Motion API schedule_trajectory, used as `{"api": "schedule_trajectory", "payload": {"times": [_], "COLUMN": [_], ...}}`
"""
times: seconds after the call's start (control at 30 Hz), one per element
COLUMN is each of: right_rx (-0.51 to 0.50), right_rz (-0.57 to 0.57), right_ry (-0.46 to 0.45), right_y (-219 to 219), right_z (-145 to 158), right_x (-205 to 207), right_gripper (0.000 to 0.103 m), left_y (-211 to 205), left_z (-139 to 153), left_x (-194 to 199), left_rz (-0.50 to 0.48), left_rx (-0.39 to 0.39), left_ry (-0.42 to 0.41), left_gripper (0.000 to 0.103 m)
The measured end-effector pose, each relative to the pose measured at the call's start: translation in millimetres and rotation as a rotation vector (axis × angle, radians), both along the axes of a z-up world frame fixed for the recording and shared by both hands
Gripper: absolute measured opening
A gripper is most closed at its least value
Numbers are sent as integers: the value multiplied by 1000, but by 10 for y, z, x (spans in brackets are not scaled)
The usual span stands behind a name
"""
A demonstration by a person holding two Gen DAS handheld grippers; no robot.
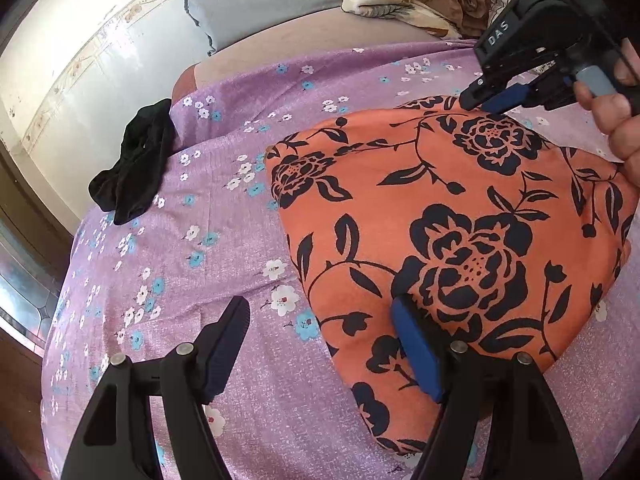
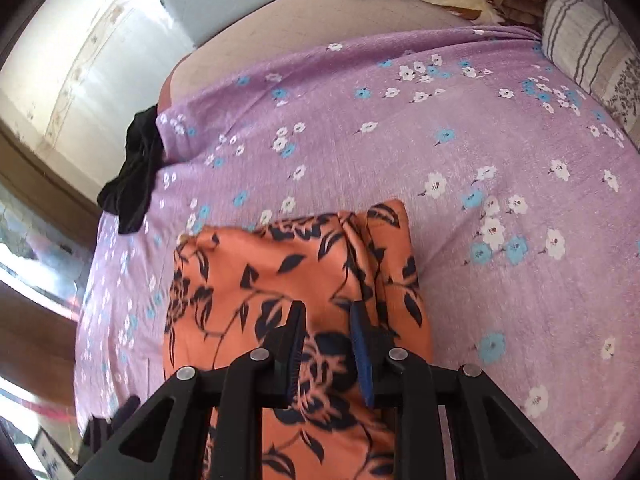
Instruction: Fold small clothes
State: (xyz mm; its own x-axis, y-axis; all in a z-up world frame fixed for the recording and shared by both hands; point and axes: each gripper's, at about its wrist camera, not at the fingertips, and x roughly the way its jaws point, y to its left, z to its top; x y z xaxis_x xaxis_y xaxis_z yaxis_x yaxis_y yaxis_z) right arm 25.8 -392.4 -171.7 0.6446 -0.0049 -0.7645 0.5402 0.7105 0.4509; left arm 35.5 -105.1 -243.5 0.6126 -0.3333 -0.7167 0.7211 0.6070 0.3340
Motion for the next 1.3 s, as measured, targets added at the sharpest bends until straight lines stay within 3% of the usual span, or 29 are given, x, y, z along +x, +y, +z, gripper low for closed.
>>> {"api": "schedule_trajectory", "payload": {"times": [0.1,0.13,0.33,0.47,0.57,0.7,0.87,1.0,1.17,1.3], "right_rx": [38,41,-13,-83,-67,-49,35,59,84,79], "right_rz": [-10,-14,-7,41,119,187,247,205,133,128], "right_ry": [90,79,71,20,-34,-62,-79,-40,-70,-78], "right_y": [-48,-49,28,197,371,599,649,552,317,301], "right_z": [-300,-344,-219,-41,67,128,-38,-270,-436,-374], "right_x": [207,219,162,162,253,471,906,1151,1239,1219], "right_gripper": [27,27,27,28,28,28,28,27,27,27], "left_y": [19,30,121,78,32,49,87,91,86,86], "left_z": [-11,-11,9,-9,-14,-1,2,-10,-8,2], "left_x": [15,39,241,125,30,35,11,-16,43,63], "left_rz": [0,8,80,68,71,72,59,47,44,42], "left_rx": [-16,-22,-78,-52,-27,-31,-37,-41,-46,-42], "left_ry": [2,10,156,68,3,6,-9,-35,1,17], "left_gripper": [78,82,86,86,86,86,86,86,86,86]}}
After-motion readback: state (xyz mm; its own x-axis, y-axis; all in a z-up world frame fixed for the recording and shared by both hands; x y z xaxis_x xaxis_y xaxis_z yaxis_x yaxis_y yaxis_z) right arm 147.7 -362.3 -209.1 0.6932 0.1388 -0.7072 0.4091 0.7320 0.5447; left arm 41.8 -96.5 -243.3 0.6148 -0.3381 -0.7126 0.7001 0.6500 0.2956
